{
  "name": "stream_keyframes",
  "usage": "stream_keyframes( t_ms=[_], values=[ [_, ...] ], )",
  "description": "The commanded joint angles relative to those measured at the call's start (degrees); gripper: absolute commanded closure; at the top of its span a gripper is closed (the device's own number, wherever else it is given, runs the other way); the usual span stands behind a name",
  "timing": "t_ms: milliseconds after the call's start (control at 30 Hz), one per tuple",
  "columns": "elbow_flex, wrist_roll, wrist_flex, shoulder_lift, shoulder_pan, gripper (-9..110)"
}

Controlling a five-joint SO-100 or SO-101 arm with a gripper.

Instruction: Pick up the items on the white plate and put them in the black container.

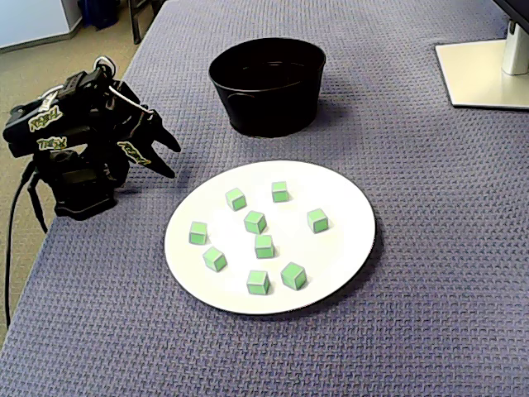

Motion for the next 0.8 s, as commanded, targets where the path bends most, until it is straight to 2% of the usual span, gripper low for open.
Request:
stream_keyframes(
  t_ms=[0, 133, 267, 433, 600, 767],
  values=[
    [-1.49, -2.55, 7.03, -5.8, 1.93, 71],
    [-14.41, -6.86, 8.53, -20.92, 5.27, 70],
    [-28.74, -16.87, 12.39, -34.01, 8.61, 72],
    [-43.33, -28.83, 9.67, -47.46, 13.89, 69],
    [-56.34, -33.4, 4.75, -62.4, 15.91, 68],
    [-69.61, -38.06, 6.33, -79.01, 17.58, 71]
  ],
)
